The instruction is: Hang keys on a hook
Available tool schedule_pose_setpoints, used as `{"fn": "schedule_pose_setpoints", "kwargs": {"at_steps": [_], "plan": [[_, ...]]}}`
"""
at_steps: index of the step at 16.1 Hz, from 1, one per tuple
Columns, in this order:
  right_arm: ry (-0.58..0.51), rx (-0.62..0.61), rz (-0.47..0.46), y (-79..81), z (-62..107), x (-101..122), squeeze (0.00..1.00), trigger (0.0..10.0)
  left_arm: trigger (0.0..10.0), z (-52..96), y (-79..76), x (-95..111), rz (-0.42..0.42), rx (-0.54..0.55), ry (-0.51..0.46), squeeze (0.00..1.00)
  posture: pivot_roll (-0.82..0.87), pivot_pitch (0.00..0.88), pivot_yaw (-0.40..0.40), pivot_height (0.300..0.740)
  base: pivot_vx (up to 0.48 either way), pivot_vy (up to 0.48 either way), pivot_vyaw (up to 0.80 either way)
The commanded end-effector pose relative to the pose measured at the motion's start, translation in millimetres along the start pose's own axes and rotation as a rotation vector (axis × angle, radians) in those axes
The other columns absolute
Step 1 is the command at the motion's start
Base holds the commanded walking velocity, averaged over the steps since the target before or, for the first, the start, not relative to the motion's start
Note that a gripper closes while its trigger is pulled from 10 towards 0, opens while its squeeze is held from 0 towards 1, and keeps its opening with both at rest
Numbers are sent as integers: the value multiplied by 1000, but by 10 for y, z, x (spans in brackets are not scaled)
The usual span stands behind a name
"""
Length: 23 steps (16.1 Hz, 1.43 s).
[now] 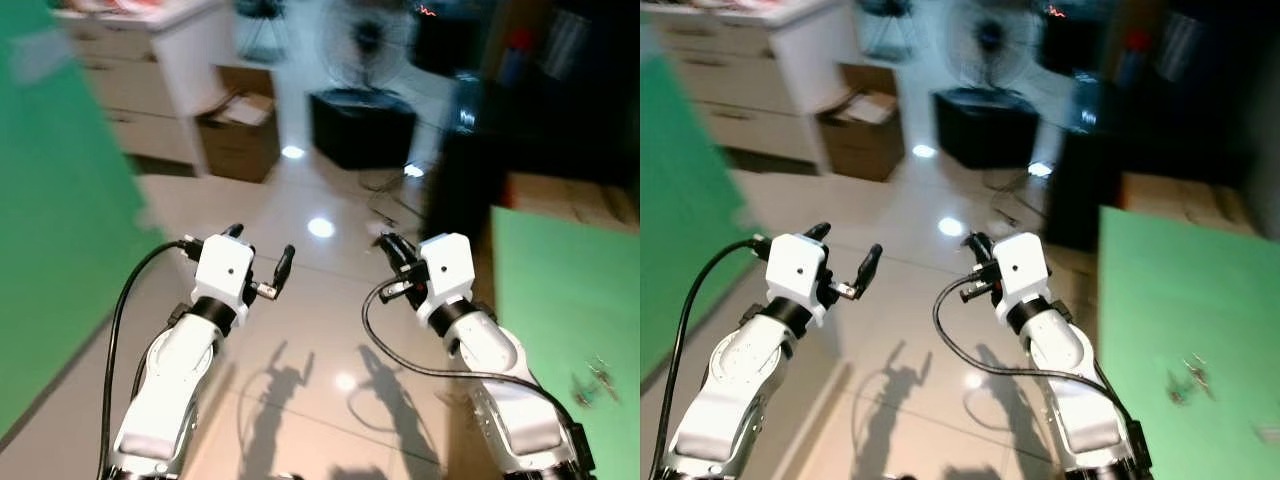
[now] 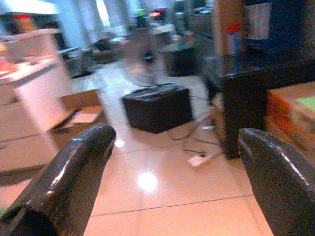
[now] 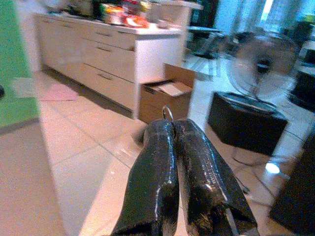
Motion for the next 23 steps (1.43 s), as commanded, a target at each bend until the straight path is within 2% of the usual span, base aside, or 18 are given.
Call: {"fn": "schedule_pose_setpoints", "kwargs": {"at_steps": [1, 3, 6, 9, 11, 14, 19, 23], "plan": [[4, -16, -9, -50, 1, -3, 0, 10000, 10000, -15, 6, 18, -27, 4, 0, 0, -36, 0, 61, 740, 0, 0, 800], [-6, -36, -14, -78, -3, 6, 0, 10000, 10000, -56, 16, 41, -57, 11, -9, 0, -43, 0, 68, 740, 0, 0, 800], [-17, -34, -16, -53, -6, 36, 0, 10000, 10000, -104, 18, 73, -37, 16, -16, 0, -53, 0, 83, 740, 0, 0, 800], [-17, -44, -20, -75, 7, 0, 0, 10000, 10000, -132, 15, 85, -62, 8, -23, 0, -38, 0, 90, 740, 0, 0, 800], [-23, -32, -30, -49, -30, 15, 0, 10000, 10000, -120, 49, 110, -88, 6, -32, 0, -29, 0, 88, 740, 0, 0, 800], [-29, -10, -28, 1, -54, 30, 0, 10000, 10000, -105, 101, 72, -64, 43, -20, 0, -33, 0, 92, 740, 0, 0, 800], [-43, 52, -33, 66, -47, 71, 0, 10000, 10000, -97, 63, 83, -79, 40, -36, 0, -37, 0, 84, 740, 0, 0, 800], [-63, 52, -57, 75, -49, 102, 0, 10000, 10000, -107, 156, 101, -93, 94, -37, 0, -29, 0, 76, 740, 0, 0, 800]]}}
Point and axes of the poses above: a point about 5 cm out from each wrist's last joint towards the gripper, its own z axis pointing back from the gripper into the wrist, its own x axis along the axis of the wrist's last joint, y = z × x, the point moved 5 cm from there along -z, pointing out of the wrist towards the gripper, and after that the axes turned 1 degree about z, right-handed, at the moved point
